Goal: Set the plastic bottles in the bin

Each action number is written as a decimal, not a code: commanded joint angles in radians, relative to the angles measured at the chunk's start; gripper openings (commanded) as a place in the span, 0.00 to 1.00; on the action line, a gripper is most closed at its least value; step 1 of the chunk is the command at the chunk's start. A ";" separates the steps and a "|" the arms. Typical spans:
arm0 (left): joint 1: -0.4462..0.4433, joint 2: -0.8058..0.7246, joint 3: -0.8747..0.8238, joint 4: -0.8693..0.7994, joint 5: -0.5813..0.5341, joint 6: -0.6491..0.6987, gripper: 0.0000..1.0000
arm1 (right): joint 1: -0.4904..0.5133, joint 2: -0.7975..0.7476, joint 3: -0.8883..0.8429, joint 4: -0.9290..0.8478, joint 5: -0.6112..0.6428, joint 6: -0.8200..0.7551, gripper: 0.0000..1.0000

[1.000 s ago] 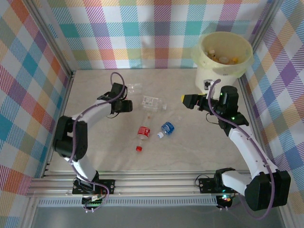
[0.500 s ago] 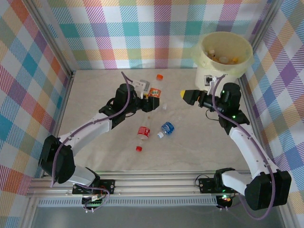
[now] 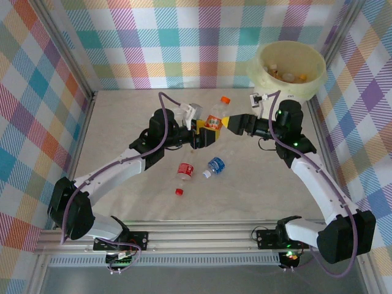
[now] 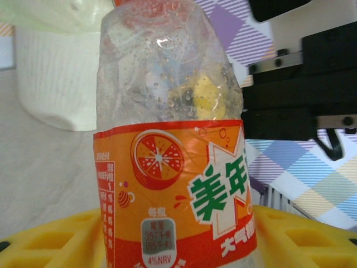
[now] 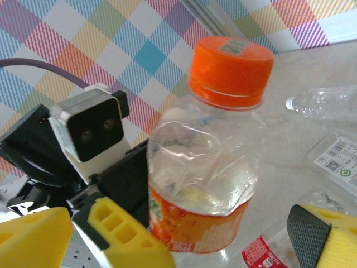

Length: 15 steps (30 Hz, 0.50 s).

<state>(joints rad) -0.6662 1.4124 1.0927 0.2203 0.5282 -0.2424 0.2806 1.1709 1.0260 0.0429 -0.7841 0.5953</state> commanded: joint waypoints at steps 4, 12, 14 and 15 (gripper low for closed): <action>-0.022 -0.017 0.029 0.058 0.064 -0.012 0.46 | 0.030 0.023 0.067 -0.005 -0.016 -0.029 0.99; -0.036 0.019 0.059 0.067 0.096 -0.009 0.46 | 0.048 0.073 0.100 -0.025 0.009 -0.008 0.89; -0.037 0.030 0.065 0.067 0.096 -0.009 0.46 | 0.049 0.088 0.103 -0.016 -0.006 0.000 0.84; -0.037 0.035 0.067 0.067 0.096 -0.009 0.46 | 0.051 0.093 0.104 -0.015 -0.015 0.000 0.82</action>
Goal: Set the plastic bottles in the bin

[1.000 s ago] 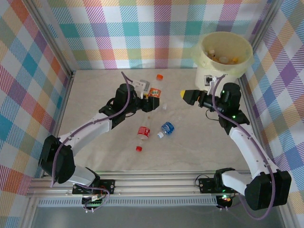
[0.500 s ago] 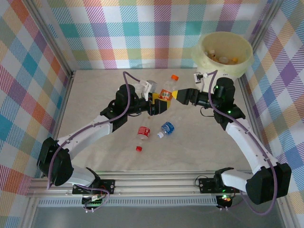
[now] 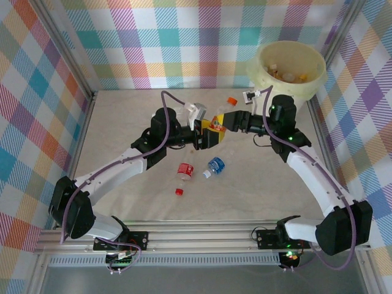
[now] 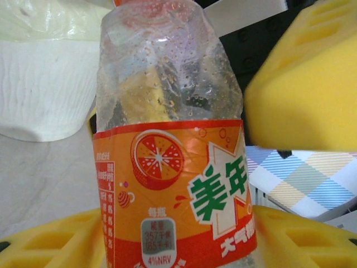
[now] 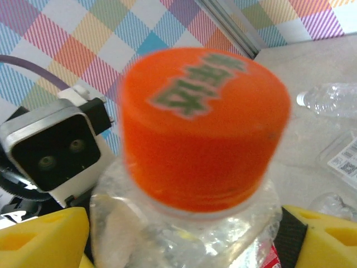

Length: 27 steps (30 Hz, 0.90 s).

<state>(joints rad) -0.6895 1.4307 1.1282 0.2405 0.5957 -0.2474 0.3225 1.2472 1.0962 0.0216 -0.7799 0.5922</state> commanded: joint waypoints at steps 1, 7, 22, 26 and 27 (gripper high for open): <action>-0.014 0.021 0.033 0.045 0.029 -0.005 0.46 | 0.009 0.022 0.034 0.005 -0.027 0.000 0.79; -0.015 0.037 0.054 0.015 0.024 0.003 0.46 | 0.008 0.025 0.034 -0.018 -0.024 -0.039 0.64; -0.014 -0.039 0.014 -0.095 -0.145 0.025 0.98 | -0.007 0.025 0.091 -0.157 0.358 -0.092 0.45; -0.014 -0.100 -0.048 -0.097 -0.245 0.034 1.00 | -0.045 0.038 0.128 -0.123 0.452 -0.081 0.45; -0.014 -0.113 -0.063 -0.099 -0.271 0.034 1.00 | -0.054 0.043 0.138 -0.112 0.471 -0.081 0.45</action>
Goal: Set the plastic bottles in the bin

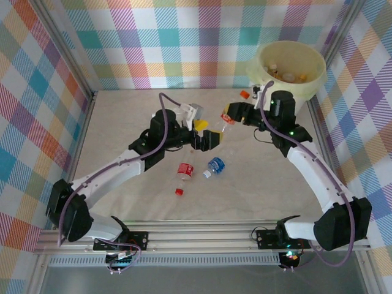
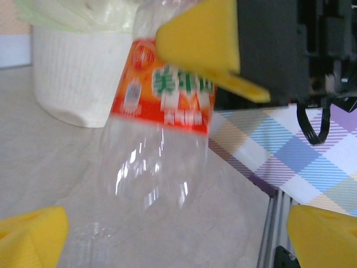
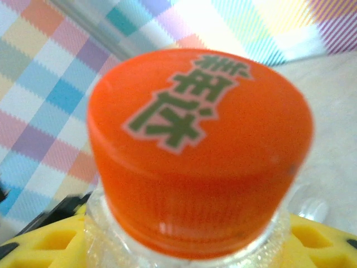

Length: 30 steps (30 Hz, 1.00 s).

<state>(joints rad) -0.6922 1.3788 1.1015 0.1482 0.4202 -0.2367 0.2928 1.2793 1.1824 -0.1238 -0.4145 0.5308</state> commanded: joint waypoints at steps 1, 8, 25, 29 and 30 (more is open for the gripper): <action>-0.011 -0.077 -0.049 -0.010 -0.124 0.023 1.00 | -0.036 0.018 0.063 0.049 0.123 -0.022 0.45; -0.012 -0.169 -0.125 -0.062 -0.327 0.011 1.00 | -0.115 0.093 0.159 0.172 0.194 -0.014 0.46; -0.009 -0.349 -0.290 -0.110 -0.543 -0.027 1.00 | -0.302 0.455 0.556 0.241 0.548 0.171 0.49; -0.009 -0.381 -0.319 -0.123 -0.579 -0.032 1.00 | -0.330 0.539 0.634 0.211 0.621 0.169 0.50; -0.008 -0.387 -0.324 -0.126 -0.588 -0.034 1.00 | -0.336 0.562 0.659 0.202 0.630 0.169 0.50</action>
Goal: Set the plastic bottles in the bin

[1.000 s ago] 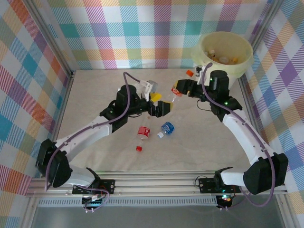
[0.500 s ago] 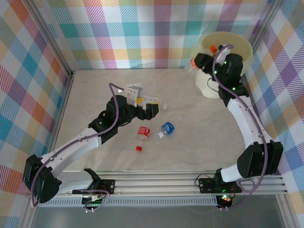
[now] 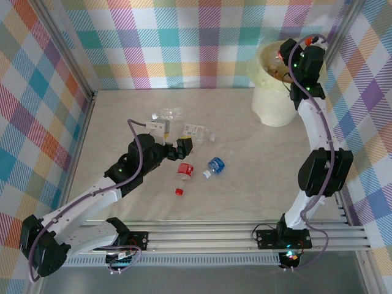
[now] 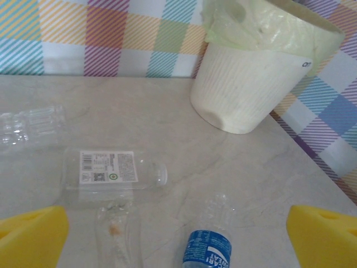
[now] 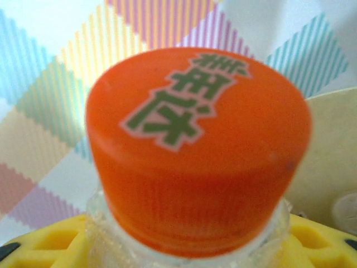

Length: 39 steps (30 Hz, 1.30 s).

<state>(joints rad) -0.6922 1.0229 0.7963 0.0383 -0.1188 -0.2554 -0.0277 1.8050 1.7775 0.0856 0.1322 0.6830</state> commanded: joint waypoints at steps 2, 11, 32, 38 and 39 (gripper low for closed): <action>-0.007 -0.041 -0.027 -0.020 -0.065 -0.021 1.00 | -0.031 0.092 0.142 -0.062 0.090 0.012 0.51; -0.001 -0.036 -0.046 -0.029 -0.115 -0.052 1.00 | -0.064 0.327 0.470 -0.230 0.115 -0.043 0.59; 0.014 0.041 -0.025 -0.058 -0.151 -0.086 1.00 | -0.067 0.435 0.727 -0.451 0.061 -0.163 0.88; 0.024 0.089 0.009 -0.117 -0.193 -0.125 1.00 | -0.066 0.365 0.650 -0.424 0.018 -0.236 0.92; 0.027 0.101 0.016 -0.131 -0.197 -0.136 1.00 | -0.064 0.352 0.633 -0.416 0.016 -0.250 0.93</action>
<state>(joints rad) -0.6796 1.0988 0.7696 -0.0425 -0.2764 -0.3527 -0.0914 2.2448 2.4340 -0.3702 0.1741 0.4976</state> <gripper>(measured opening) 0.998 0.922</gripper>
